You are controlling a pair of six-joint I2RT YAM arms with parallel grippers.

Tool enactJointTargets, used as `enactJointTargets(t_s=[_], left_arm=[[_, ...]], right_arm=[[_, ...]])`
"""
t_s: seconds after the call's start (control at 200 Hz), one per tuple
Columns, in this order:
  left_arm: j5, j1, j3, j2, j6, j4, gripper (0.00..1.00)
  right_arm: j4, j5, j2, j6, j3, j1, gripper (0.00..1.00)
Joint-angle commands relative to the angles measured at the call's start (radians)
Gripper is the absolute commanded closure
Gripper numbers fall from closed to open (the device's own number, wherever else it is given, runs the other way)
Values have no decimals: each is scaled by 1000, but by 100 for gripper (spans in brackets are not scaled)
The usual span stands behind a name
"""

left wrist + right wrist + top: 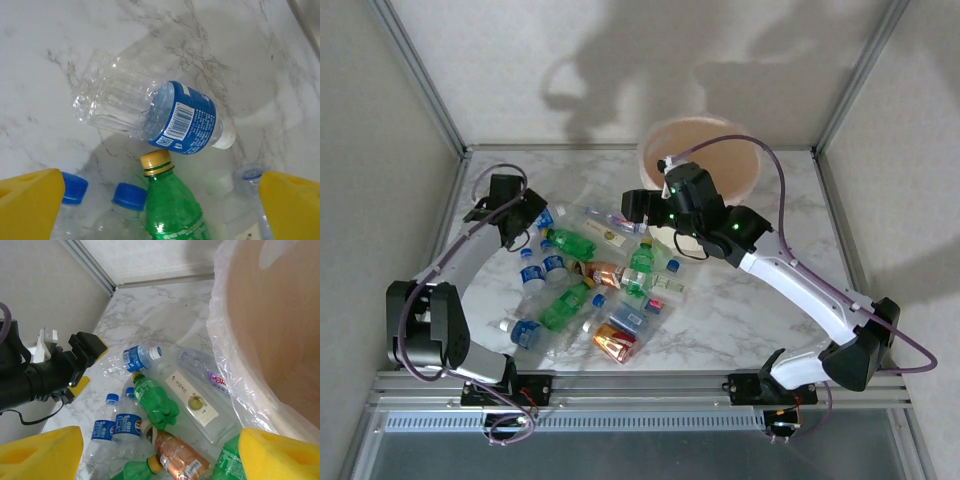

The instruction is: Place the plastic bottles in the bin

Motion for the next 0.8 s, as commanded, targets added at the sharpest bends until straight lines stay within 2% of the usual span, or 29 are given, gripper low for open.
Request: enactJointTargets(t_s=[0.0,0.385,0.796], left_arm=[[49,-1,25,4,-203,28,1],[-9,-3,115,183,-345,-33,0],[-52,14,280,393,-339,-65,1]], right_arm=[[23,-15,-19,20,-29,7,18],[53,-39,-4,27,-51,17,17],[50,-45,17,21,-34,26,17]])
